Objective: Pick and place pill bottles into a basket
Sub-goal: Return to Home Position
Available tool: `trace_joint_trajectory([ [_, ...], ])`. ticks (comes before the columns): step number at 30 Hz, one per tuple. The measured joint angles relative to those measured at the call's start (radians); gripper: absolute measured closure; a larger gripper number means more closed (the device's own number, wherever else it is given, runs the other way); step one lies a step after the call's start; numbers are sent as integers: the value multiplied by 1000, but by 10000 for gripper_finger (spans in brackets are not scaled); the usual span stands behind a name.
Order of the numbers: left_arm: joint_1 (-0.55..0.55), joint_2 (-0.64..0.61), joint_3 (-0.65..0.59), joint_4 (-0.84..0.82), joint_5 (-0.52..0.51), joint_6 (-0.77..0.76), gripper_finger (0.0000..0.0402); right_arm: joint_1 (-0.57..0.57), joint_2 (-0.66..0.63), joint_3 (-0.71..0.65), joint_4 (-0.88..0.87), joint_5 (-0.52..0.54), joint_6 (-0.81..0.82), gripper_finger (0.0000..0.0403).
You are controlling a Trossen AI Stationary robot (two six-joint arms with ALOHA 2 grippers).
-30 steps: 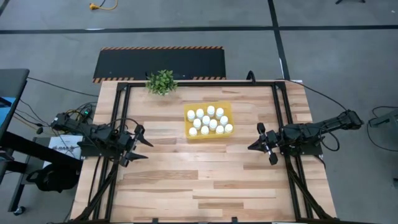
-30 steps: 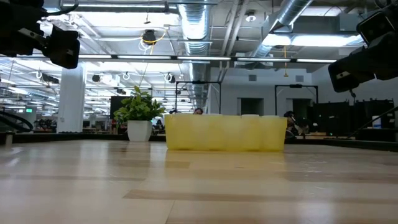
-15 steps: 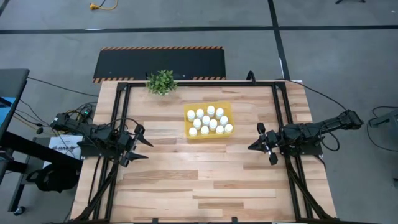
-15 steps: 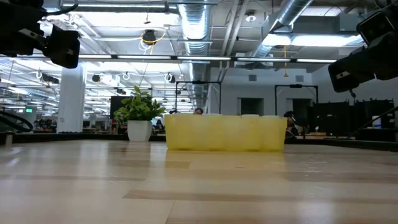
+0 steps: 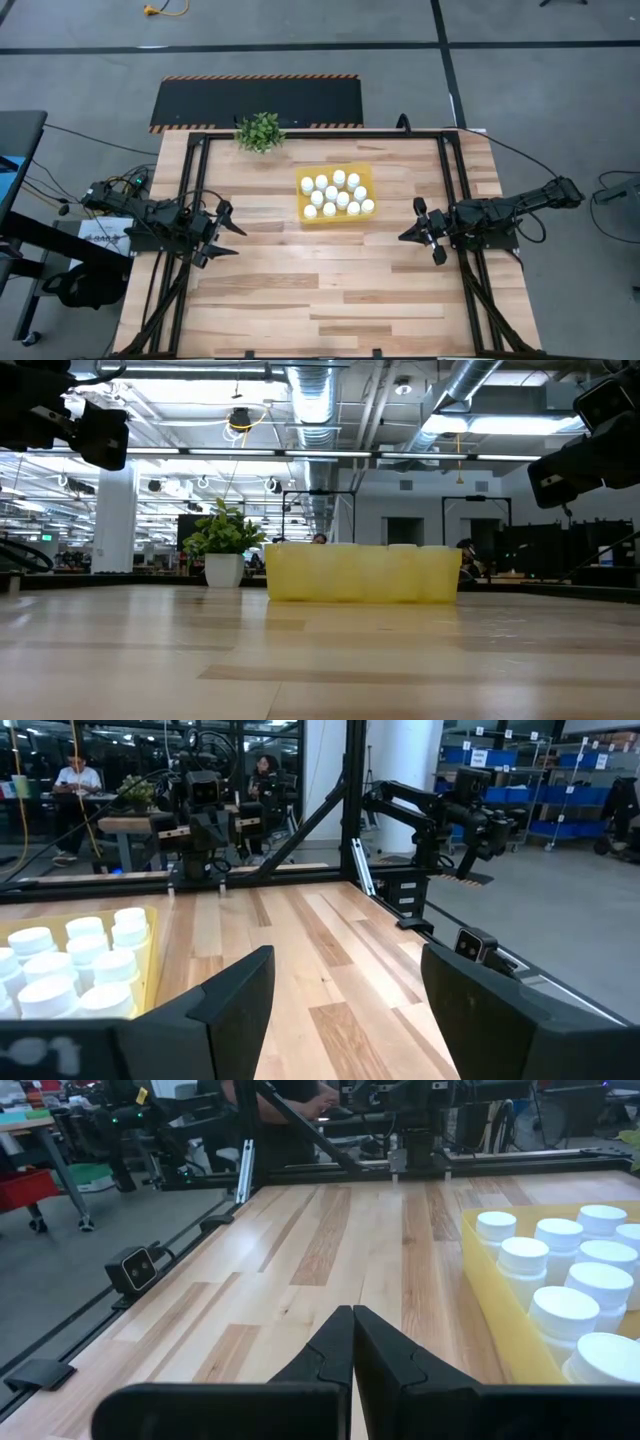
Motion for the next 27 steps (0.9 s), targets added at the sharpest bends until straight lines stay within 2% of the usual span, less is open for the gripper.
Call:
trace_joint_trajectory([
  [27,0,0,0,0,1,4,161,0,0,0,0,0,0,401],
])
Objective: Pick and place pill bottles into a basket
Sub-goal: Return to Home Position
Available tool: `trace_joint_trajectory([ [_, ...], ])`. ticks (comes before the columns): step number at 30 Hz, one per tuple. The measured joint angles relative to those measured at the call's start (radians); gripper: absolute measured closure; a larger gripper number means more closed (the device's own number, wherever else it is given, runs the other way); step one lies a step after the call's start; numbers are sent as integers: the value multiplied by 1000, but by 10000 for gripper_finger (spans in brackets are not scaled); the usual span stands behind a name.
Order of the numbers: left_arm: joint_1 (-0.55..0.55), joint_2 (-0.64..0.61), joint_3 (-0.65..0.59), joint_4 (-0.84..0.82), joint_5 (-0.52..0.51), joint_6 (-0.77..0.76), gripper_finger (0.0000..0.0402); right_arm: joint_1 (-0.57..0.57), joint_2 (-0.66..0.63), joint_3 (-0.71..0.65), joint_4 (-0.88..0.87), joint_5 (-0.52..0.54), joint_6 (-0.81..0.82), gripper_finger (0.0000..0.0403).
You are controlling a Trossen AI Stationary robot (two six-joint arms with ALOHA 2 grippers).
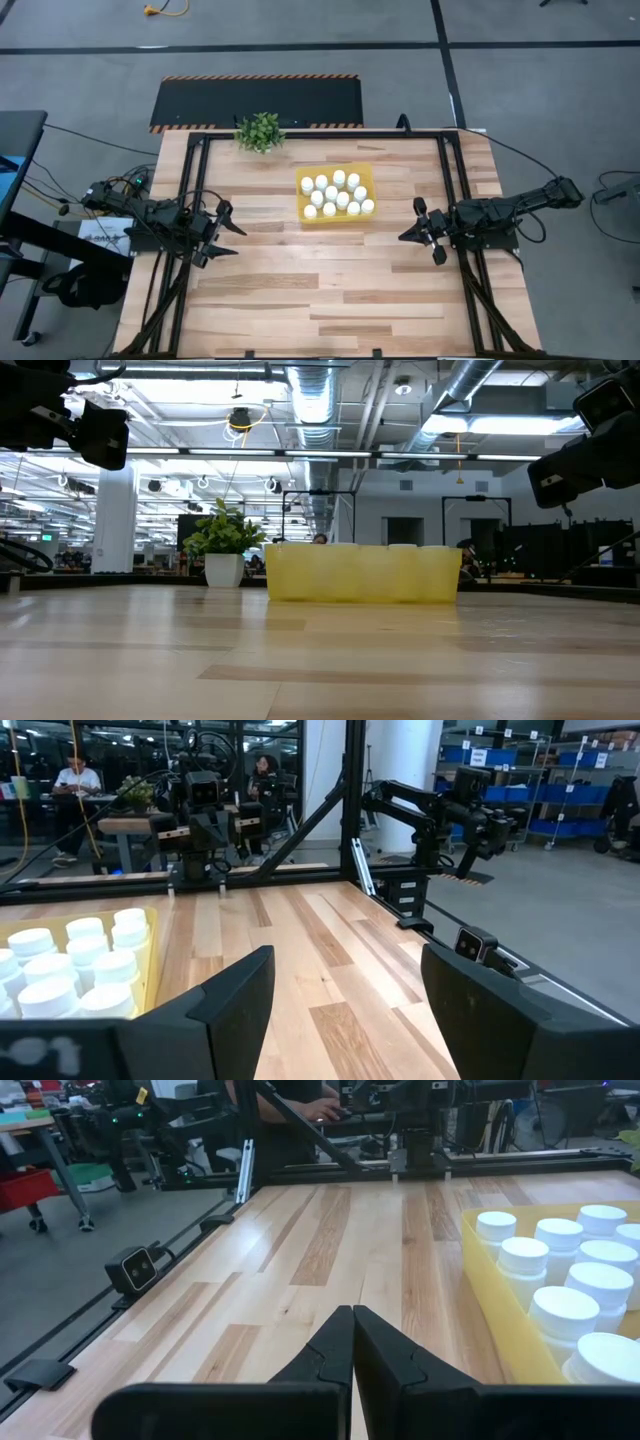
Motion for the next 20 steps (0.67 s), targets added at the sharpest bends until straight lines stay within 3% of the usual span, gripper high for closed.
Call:
trace_joint_trajectory([
  [20,0,0,0,0,1,-5,161,0,0,0,0,0,0,401],
])
